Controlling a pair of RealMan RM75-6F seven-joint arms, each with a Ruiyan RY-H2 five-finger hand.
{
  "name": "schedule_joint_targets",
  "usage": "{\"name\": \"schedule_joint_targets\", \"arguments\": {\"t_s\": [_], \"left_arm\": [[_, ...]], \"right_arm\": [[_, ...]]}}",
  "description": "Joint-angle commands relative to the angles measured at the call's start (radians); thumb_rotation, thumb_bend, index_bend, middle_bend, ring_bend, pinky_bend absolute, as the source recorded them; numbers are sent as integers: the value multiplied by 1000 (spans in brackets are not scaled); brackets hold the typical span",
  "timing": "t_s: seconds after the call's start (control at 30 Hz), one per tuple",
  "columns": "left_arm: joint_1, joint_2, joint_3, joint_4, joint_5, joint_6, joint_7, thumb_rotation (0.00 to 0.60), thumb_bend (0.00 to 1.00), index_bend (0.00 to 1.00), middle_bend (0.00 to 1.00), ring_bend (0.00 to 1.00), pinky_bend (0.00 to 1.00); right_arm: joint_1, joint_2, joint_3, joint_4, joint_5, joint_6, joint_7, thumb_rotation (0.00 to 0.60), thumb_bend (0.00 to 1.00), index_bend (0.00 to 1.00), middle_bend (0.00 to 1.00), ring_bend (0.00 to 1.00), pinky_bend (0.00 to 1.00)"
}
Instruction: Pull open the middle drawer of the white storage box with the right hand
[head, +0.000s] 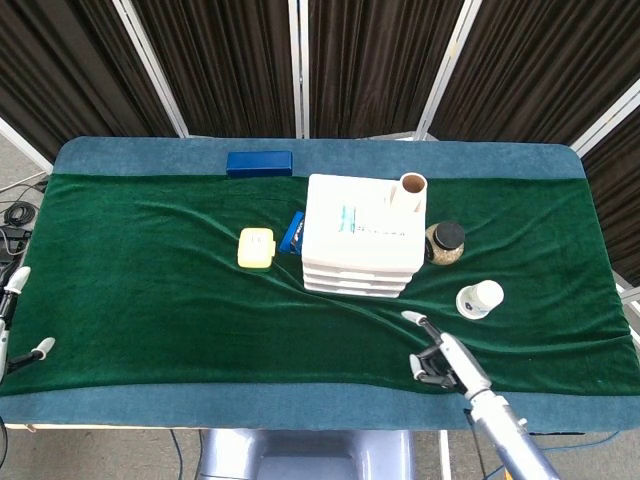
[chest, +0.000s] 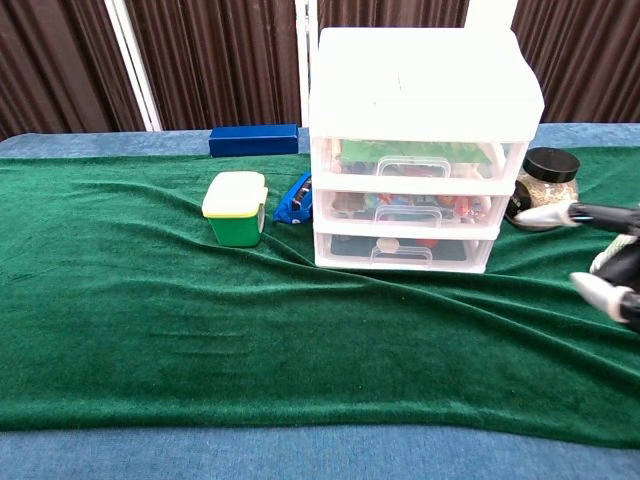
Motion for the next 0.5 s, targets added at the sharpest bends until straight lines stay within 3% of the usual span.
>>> {"name": "schedule_joint_targets", "arguments": {"t_s": [0.03,0.17,0.5], "left_arm": [[1,1,0,-1,2,3,-3,600,130,0,0,0,0],[4,5,-2,-2,4,10,-13,600,130,0,0,0,0],[7,10,-1,0,13,17,-21,600,131,0,0,0,0]], "right_arm": [[34,-36,34,-20,60,-48,50,600,515,125,911,933,797],[68,-87,81,-10,149,-112,150,600,515,124,908,931,797],[104,-228,132,85,250,-125,156,600,515,124,907,928,797]]}}
